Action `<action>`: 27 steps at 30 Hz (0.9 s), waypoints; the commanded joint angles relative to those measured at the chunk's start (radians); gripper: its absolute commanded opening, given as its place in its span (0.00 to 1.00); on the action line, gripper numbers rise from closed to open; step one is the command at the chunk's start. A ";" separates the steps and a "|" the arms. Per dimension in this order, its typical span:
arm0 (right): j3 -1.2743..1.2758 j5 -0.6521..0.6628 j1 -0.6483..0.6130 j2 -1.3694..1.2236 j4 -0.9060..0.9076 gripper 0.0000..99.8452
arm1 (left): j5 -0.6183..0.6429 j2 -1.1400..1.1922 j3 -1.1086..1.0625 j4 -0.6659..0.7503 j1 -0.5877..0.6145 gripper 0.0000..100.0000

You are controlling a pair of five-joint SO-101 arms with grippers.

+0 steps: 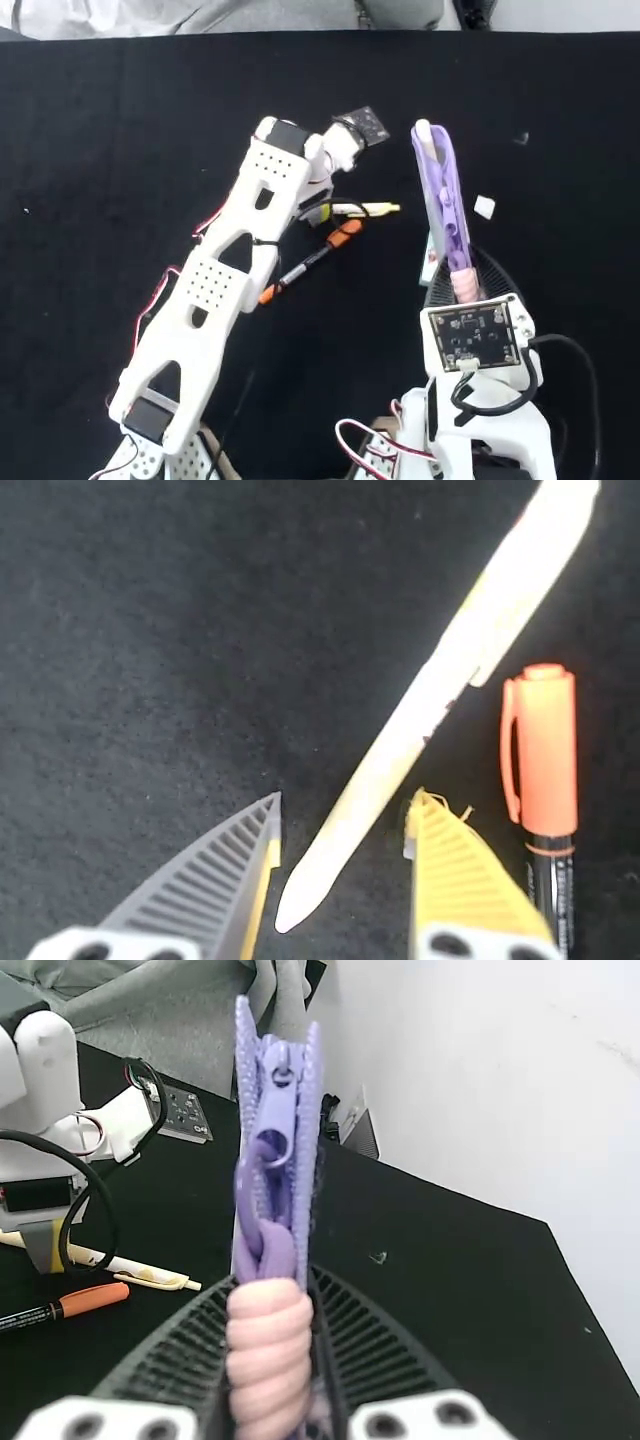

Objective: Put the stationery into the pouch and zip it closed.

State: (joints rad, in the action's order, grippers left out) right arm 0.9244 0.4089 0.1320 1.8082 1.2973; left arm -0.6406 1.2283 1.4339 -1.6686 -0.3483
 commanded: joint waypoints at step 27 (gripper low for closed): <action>-0.044 -0.009 -0.166 0.084 -0.006 0.01 | 0.687 -0.334 0.232 0.025 0.269 0.05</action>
State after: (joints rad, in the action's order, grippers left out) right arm 0.9244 0.4089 -0.0092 1.8082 1.2973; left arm -0.1757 1.0472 1.6149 -1.6809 -0.1580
